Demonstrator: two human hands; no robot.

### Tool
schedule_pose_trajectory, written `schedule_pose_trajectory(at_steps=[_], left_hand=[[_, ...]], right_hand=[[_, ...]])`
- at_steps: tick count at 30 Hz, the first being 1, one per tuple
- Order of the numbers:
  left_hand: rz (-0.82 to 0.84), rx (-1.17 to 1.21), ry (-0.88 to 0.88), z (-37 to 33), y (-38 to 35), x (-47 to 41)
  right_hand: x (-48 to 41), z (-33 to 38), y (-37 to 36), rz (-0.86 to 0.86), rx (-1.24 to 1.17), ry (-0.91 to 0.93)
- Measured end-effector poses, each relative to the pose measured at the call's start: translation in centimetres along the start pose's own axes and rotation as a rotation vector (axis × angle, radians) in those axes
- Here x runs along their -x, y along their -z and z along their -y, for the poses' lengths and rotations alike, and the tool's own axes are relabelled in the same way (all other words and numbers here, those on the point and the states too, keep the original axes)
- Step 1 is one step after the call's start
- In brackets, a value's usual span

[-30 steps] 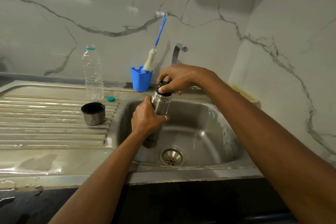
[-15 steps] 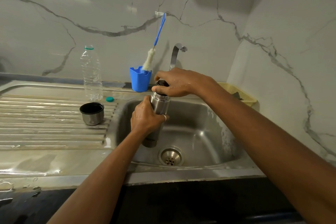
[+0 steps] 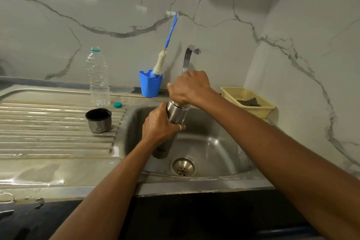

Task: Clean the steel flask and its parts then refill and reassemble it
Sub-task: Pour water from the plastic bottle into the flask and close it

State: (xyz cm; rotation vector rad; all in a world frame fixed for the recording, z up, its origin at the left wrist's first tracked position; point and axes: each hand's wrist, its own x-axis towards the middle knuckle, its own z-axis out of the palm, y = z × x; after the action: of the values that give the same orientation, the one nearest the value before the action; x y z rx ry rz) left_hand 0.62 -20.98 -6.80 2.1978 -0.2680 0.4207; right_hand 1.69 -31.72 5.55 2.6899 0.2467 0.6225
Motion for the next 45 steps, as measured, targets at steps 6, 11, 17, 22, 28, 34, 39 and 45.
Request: schedule_pose_trajectory(at_steps=[6, 11, 17, 22, 28, 34, 39, 45], left_hand=[[0.007, 0.053, 0.032, 0.2, 0.3, -0.2], [0.077, 0.095, -0.024, 0.3, 0.1, -0.4], [0.073, 0.118, -0.05, 0.2, -0.1, -0.3], [0.062, 0.114, -0.044, 0.1, -0.2, -0.2], [0.04, 0.135, -0.019, 0.4, 0.4, -0.3], [0.061, 0.126, -0.035, 0.3, 0.3, -0.3], [0.069, 0.11, -0.037, 0.3, -0.1, -0.1], [0.061, 0.142, -0.011, 0.3, -0.1, -0.3]], right_hand=[[0.1, -0.8, 0.4, -0.013, -0.141, 0.081], [0.4, -3.1, 0.0, -0.118, -0.103, 0.431], [0.8, -2.6, -0.8, -0.139, -0.059, 0.396], [0.2, -0.4, 0.4, -0.019, -0.068, 0.029], [0.1, -0.1, 0.3, -0.054, -0.201, 0.03], [1.0, -2.7, -0.7, -0.14, -0.14, 0.356], [1.6, -2.2, -1.2, -0.232, -0.065, 0.242], [1.5, -0.2, 0.3, -0.175, -0.029, 0.149]])
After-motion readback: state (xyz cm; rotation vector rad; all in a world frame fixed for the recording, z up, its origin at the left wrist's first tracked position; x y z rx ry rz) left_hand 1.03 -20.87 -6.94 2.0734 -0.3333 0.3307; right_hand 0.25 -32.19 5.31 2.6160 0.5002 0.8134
